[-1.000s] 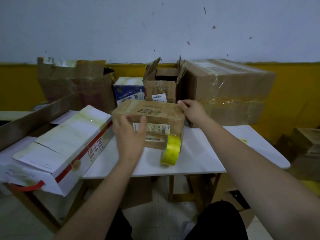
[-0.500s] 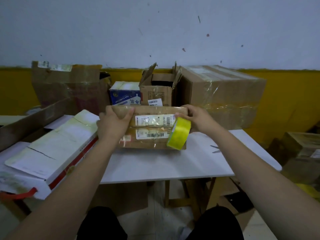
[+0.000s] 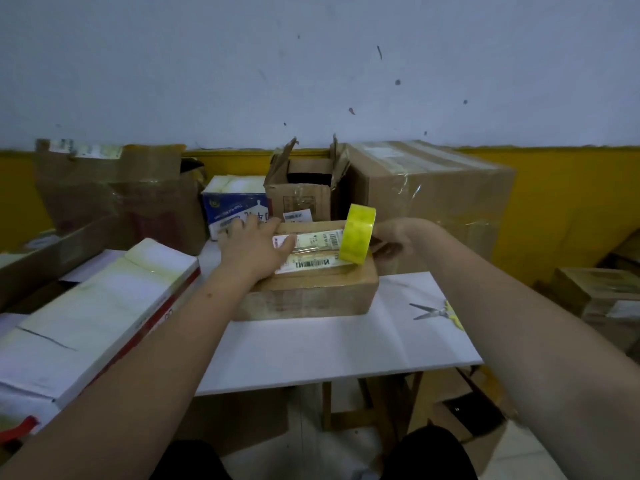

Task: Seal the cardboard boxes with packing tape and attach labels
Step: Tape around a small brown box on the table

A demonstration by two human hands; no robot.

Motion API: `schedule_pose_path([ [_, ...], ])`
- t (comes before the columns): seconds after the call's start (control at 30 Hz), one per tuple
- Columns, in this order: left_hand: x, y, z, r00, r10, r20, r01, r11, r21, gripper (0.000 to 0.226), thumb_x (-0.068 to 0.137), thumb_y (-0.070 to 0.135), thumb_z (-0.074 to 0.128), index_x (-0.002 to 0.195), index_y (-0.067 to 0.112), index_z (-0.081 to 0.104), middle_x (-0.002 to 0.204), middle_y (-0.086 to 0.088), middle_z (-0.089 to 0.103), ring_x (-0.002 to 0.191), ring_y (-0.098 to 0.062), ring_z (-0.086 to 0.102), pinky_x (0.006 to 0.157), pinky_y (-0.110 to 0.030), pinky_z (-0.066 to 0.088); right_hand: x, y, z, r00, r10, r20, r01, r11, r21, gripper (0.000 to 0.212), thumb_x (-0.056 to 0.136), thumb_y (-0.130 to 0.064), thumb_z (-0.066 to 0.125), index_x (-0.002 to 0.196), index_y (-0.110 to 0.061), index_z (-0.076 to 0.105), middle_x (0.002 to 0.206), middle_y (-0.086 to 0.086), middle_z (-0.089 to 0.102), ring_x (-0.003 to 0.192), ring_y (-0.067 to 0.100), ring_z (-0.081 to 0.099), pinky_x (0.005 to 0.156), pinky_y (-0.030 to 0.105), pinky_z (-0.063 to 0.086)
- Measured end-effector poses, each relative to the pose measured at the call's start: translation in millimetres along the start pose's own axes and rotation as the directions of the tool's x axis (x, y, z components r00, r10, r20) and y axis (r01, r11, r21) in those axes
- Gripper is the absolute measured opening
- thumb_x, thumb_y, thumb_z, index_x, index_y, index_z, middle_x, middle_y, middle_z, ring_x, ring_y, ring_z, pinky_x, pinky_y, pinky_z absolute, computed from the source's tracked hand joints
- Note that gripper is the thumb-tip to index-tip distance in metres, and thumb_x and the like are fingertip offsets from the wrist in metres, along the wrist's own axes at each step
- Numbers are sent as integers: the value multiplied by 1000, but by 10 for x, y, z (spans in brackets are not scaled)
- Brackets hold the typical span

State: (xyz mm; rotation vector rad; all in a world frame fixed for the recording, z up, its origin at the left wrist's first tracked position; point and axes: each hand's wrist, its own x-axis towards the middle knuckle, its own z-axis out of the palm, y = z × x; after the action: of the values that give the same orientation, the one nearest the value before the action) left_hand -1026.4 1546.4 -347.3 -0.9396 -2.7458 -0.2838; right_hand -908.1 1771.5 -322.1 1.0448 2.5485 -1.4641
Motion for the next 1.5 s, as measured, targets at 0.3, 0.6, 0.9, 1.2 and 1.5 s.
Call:
schedule_pose_path([
  [0.3,148,246,110,978,13,210,14,992,-126,55,99,46,37,149,23,40,151,-14,41,136,-35,40,112,-50,34,-3,146,148,978,-72,-195,77,997,20,23,100,-21,56,81,-7,59,82,9,62,71,21,59,63,31,50],
  [0.6,-118,691,181,970,184,157,-166,978,-125,48,103,42,30,145,24,46,153,-7,41,138,-33,38,117,-55,23,-680,-16,546,775,-403,-487,433,900,-55,56,104,-54,31,63,-17,43,60,0,47,58,15,48,53,30,28],
  [0.9,0,639,228,968,155,196,-117,974,-195,44,106,39,28,145,36,50,155,-7,40,146,-31,29,122,-56,11,-1059,202,721,845,-279,-456,484,763,429,37,96,-42,61,71,-16,68,62,-1,71,67,19,69,77,38,56],
  [1.2,-45,665,205,961,165,220,-122,973,-198,44,108,43,26,149,46,41,160,-13,30,149,-37,19,123,-54,4,-1624,464,1061,901,-220,-374,377,823,424,34,102,-38,52,88,-9,66,59,3,70,56,17,68,67,38,60],
  [1.5,-231,686,130,919,370,138,-327,909,-259,84,84,85,19,153,39,35,168,-1,9,155,-28,4,122,-59,5,-1432,880,1331,888,-270,-373,430,774,464,42,105,-37,43,86,-4,61,55,4,65,50,15,63,54,19,51],
])
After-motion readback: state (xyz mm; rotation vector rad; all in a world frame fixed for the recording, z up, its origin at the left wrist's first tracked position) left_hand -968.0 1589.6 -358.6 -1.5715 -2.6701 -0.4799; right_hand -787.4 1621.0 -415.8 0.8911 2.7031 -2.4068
